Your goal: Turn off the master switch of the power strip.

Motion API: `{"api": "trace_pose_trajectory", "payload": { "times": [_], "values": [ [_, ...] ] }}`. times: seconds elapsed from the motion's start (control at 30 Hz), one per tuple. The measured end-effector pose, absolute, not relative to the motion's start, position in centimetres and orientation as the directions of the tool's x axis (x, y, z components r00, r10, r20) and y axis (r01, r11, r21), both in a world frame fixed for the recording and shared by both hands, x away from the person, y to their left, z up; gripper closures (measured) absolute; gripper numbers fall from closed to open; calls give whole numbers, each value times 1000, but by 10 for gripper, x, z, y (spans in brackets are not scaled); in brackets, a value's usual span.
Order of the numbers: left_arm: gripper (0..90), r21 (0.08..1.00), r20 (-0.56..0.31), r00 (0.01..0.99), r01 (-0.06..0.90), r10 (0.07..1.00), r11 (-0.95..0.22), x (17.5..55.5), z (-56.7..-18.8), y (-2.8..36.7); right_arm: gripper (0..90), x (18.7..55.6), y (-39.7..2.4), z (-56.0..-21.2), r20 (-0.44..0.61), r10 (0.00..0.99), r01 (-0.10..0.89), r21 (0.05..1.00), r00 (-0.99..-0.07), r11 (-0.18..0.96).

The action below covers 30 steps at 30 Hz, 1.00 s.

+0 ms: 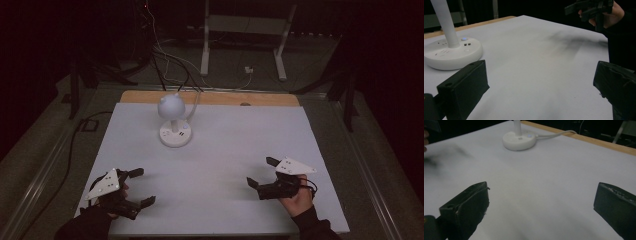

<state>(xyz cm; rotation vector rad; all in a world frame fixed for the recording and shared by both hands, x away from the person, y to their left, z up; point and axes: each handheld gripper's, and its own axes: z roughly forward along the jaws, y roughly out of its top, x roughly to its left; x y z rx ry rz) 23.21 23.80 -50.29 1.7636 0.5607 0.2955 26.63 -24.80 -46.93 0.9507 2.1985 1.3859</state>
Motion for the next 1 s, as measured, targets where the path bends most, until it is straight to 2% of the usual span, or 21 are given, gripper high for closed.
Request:
{"api": "trace_pose_trajectory", "payload": {
  "times": [1.0],
  "values": [
    [2,960,-103,852,221,513,-174,232,-503,239,1,321,-209,-438,27,677,274,926,-736,261]
  ]
}}
